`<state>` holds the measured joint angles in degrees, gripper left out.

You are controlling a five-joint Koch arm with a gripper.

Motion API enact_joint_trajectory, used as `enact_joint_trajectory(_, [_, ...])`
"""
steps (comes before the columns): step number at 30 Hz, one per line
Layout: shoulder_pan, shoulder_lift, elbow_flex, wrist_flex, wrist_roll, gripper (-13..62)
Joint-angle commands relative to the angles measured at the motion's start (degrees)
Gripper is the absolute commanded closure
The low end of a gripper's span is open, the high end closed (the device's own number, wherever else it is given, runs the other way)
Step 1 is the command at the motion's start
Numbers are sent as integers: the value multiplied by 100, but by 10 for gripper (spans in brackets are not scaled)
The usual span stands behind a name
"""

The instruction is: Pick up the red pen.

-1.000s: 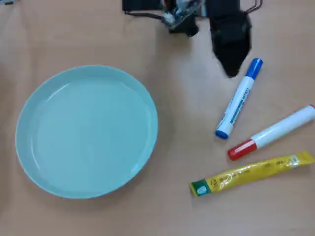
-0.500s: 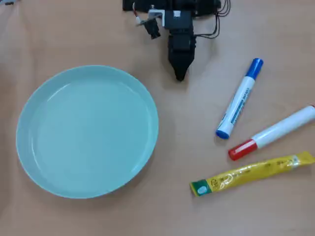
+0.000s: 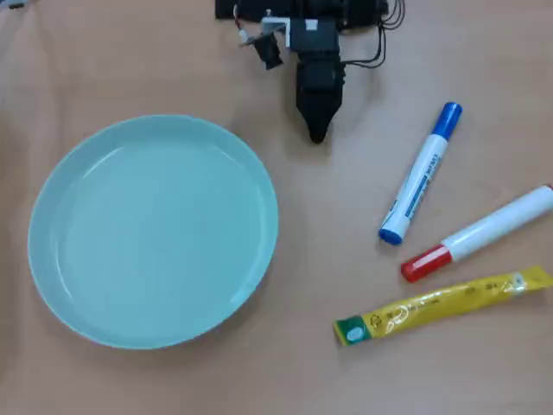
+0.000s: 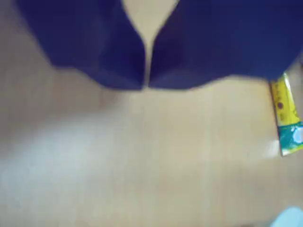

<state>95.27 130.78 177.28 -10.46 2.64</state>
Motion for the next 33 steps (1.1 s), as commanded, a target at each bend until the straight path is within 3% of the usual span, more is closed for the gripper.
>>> enact_joint_trajectory(1, [0, 519, 79, -88, -281, 559])
enact_joint_trajectory(33, [-9, 519, 281, -88, -422, 560])
